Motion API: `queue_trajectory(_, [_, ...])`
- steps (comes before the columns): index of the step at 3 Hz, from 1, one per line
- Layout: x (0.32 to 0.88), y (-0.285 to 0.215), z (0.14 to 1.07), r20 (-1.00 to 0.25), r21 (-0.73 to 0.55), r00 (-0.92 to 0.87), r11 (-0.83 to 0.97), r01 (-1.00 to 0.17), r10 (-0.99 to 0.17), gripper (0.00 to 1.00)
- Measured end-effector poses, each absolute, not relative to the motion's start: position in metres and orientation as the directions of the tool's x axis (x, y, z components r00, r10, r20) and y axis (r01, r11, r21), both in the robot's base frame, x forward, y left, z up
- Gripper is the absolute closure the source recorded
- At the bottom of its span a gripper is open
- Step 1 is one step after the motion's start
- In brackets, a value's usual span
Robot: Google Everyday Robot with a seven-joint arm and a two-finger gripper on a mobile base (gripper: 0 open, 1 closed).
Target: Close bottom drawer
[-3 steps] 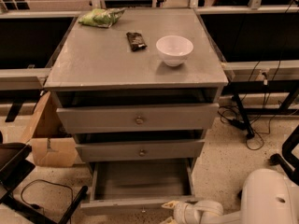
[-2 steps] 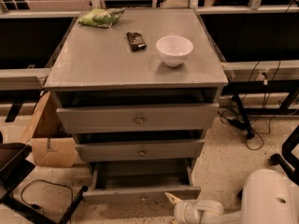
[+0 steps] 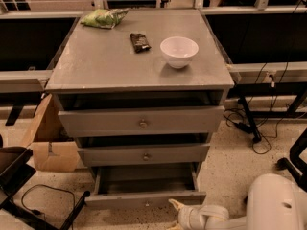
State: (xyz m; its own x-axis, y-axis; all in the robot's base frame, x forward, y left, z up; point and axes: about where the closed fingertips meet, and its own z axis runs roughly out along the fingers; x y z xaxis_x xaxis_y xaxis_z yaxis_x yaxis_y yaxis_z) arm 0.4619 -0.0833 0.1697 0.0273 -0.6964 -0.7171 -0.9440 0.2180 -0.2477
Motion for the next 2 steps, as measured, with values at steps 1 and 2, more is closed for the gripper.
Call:
queue_trajectory(1, [0.462, -0.078, 0.143, -0.718, -0.220, -0.003, 0.230, -0.948, -0.696, 0.50])
queue_trajectory(2, [0.470, -0.069, 0.097, -0.726, -0.219, -0.006, 0.240, -0.946, -0.688, 0.73])
